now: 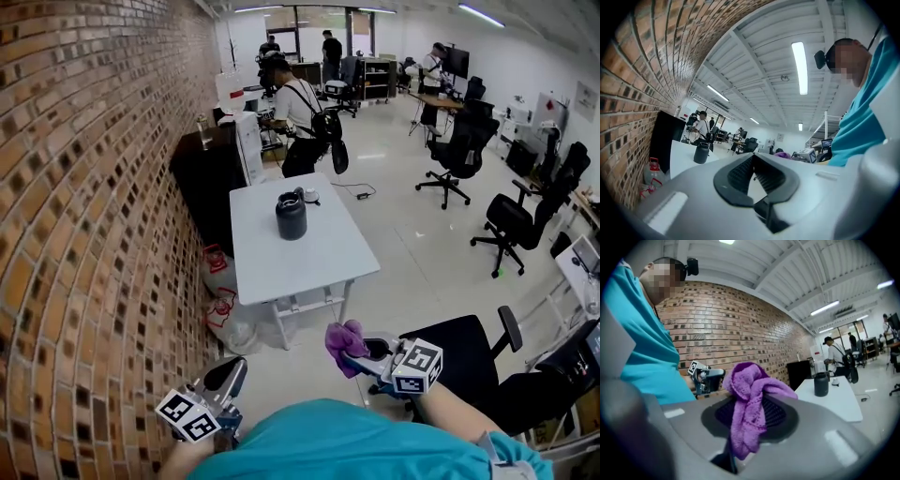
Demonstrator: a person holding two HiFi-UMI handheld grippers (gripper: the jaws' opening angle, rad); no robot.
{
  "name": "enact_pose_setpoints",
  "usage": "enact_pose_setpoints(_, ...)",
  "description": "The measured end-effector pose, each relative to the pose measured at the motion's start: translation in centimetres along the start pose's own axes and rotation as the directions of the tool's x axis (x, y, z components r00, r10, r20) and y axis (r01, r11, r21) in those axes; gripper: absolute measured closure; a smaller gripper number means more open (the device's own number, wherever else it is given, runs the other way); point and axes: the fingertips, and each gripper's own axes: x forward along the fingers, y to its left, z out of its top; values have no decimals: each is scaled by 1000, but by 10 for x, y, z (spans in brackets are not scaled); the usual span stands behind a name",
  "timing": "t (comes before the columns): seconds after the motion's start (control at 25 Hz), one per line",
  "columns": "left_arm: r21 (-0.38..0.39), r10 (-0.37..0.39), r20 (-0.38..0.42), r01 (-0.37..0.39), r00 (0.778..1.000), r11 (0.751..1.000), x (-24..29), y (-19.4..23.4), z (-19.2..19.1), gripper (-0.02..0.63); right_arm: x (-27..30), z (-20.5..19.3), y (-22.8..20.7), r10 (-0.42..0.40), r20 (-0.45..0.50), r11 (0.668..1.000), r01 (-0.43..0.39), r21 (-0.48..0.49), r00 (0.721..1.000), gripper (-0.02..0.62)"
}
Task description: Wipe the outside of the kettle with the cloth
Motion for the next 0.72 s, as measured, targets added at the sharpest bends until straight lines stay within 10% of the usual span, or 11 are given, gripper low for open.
enact_pose_setpoints(0.72, -15, -15, 16, 15, 1000, 1000, 3, 1, 3, 604, -6, 9, -4, -18, -28, 999, 17, -41, 999, 508)
